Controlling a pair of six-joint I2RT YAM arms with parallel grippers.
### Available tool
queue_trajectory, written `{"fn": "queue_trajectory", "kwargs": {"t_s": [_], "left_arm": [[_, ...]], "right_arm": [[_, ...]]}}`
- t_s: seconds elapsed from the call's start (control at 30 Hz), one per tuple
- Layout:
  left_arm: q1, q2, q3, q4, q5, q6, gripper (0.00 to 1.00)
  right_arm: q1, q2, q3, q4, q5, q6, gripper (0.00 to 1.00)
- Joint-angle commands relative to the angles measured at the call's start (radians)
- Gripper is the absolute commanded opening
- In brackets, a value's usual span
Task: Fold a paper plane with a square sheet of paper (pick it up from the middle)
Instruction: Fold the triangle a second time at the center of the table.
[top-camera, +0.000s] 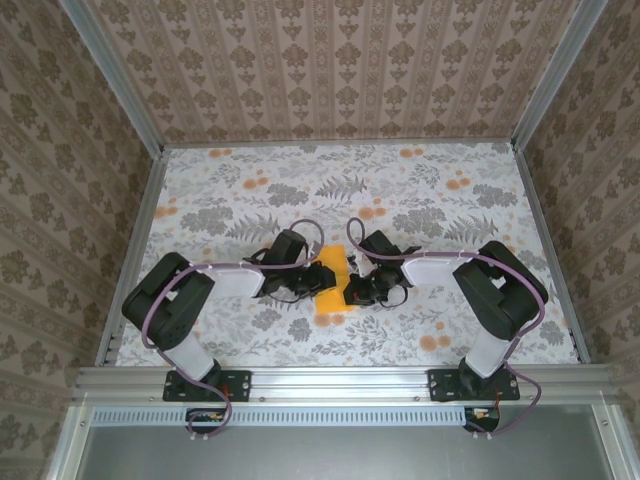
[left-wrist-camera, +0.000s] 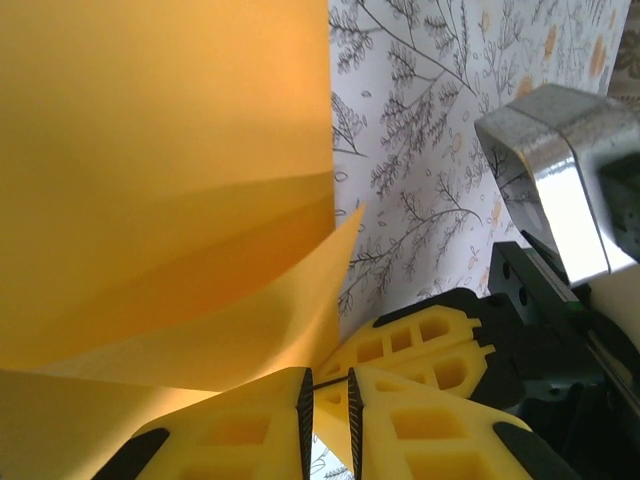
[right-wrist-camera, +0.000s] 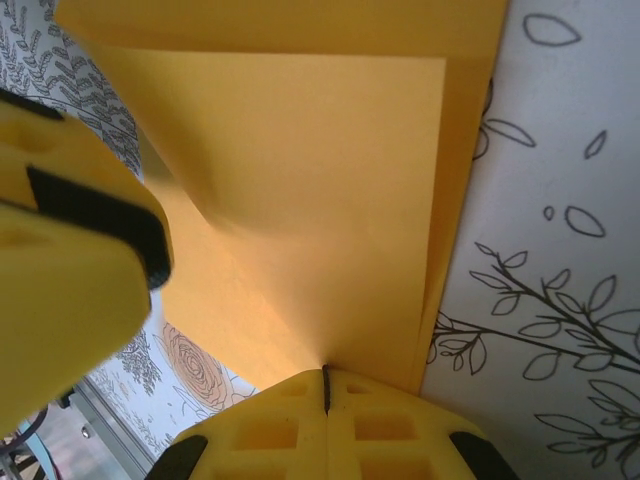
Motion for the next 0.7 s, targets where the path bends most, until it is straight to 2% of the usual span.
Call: {"fn": "queue_trajectory", "kwargs": {"t_s": [0.0,0.4,0.67], "left_arm": [[-0.014,0.027,-0.005,0.008,-0.02,0.003,0.18],[-0.021,0.112,0.004,0.055,0.003,-0.016,0.16],[0.061,0.079,-0.055,-0.004,-0.061,-0.005,0.16]], "right_arm": [[-0.001,0.039,-0.044,-0.074,0.057,0.015,0.03],[-0.001,0.042,-0.049,-0.079,0.057,0.014,0.02],[-0.008,0.043,-0.078,-0.092,0.068,0.007,0.02]]}}
